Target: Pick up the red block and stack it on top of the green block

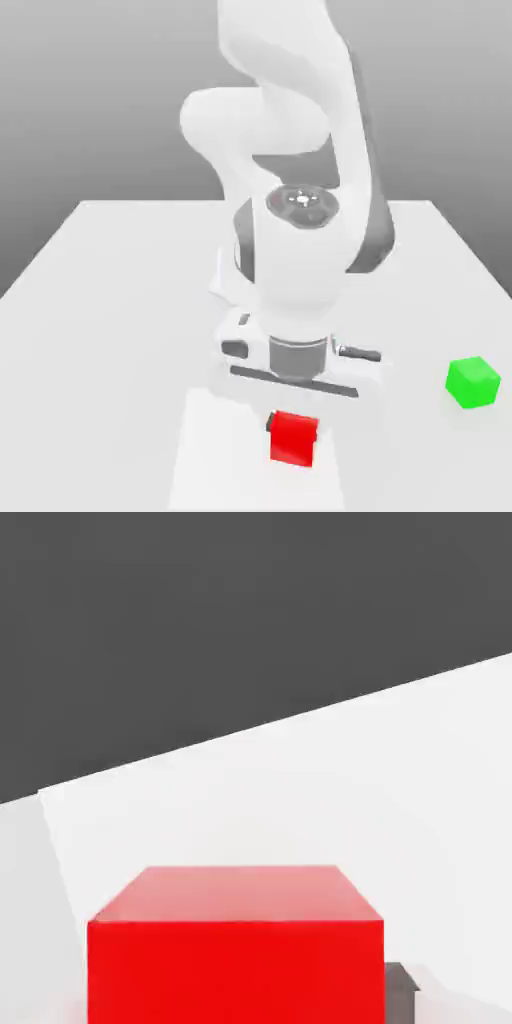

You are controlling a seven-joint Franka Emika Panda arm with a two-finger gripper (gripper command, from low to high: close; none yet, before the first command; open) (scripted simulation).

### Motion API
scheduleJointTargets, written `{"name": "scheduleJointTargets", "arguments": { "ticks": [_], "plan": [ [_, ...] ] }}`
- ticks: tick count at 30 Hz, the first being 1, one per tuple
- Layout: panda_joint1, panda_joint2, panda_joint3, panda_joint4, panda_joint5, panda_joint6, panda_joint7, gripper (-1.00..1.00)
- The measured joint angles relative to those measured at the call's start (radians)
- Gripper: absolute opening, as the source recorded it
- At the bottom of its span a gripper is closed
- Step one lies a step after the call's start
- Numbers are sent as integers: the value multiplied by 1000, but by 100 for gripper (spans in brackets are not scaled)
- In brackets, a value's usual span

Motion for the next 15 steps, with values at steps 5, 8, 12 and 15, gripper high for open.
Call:
{"name": "scheduleJointTargets", "arguments": {
  "ticks": [5, 8, 12, 15],
  "plan": [
    [165, -59, 151, -5, 18, -53, -44, -100],
    [294, -88, 224, -7, 28, -80, -71, -100],
    [421, -95, 281, -7, 13, -89, -81, -100],
    [427, -20, 252, -2, -66, -26, -26, -100]
  ]
}}
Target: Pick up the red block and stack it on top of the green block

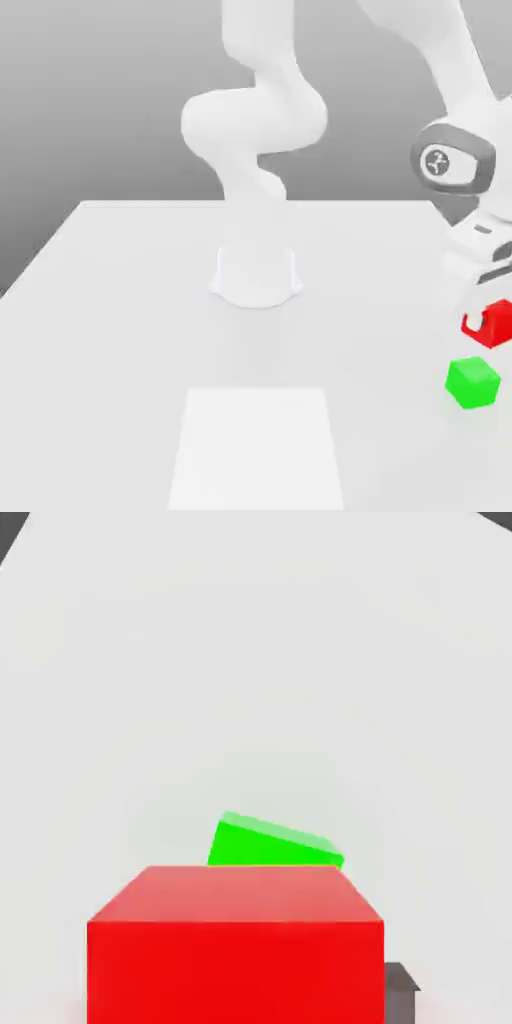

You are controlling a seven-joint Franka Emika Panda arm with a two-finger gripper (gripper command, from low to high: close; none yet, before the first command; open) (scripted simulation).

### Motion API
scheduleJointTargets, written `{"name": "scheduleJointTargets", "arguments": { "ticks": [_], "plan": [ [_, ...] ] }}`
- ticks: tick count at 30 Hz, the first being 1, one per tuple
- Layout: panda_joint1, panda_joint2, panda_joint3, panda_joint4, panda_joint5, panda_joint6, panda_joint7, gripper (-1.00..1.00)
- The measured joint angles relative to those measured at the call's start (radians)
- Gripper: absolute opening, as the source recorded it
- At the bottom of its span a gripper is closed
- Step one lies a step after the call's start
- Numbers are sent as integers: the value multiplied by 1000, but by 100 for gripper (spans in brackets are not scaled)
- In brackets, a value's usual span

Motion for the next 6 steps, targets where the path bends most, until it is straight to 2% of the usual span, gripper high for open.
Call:
{"name": "scheduleJointTargets", "arguments": {
  "ticks": [2, 3, 6],
  "plan": [
    [22, 59, -33, 4, -62, 50, 45, -100],
    [36, 89, -52, 5, -93, 75, 67, 100],
    [36, 89, -52, 5, -93, 75, 67, 100]
  ]
}}
